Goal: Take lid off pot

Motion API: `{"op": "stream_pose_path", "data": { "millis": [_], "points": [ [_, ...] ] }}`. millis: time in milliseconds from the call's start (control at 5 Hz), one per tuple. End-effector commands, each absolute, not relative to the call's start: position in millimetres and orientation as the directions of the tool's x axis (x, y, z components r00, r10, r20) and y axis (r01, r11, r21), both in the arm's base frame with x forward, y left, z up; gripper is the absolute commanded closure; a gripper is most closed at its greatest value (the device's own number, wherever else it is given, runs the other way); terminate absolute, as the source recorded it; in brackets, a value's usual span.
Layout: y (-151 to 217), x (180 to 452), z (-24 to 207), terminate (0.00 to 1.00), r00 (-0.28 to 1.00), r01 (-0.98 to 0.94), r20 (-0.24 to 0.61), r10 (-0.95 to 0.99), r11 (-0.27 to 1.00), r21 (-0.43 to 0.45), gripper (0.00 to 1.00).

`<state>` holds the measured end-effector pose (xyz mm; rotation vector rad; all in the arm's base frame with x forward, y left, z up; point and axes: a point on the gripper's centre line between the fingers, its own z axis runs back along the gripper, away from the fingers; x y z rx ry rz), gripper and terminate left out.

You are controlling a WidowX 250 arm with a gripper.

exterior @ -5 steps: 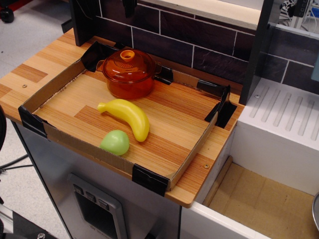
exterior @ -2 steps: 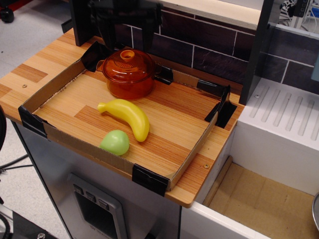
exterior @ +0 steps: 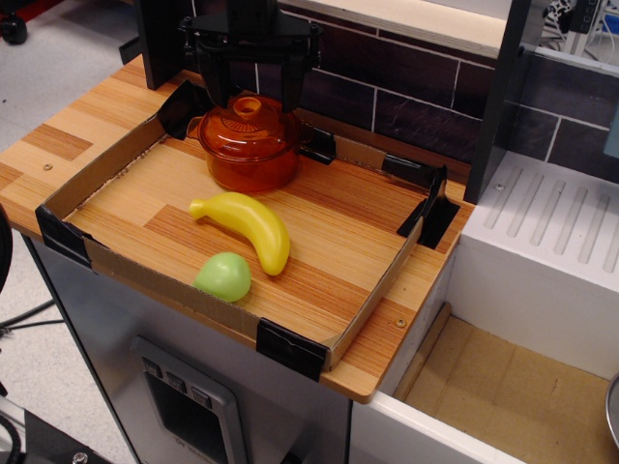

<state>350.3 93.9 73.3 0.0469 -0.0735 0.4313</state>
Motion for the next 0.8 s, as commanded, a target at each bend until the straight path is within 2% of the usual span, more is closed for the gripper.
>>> {"op": "stream_pose_path", "data": {
  "millis": [0,400,600],
  "points": [
    [105,351,86,0.00,0.897,-0.430,0.123,0.424,0.903,0.023,0.00],
    [102,345,74,0.00,0.905,-0.419,0.112,0.412,0.907,0.049,0.00],
    [99,343,67,0.00,0.901,-0.429,0.105,0.422,0.902,0.056,1.00]
  ]
}}
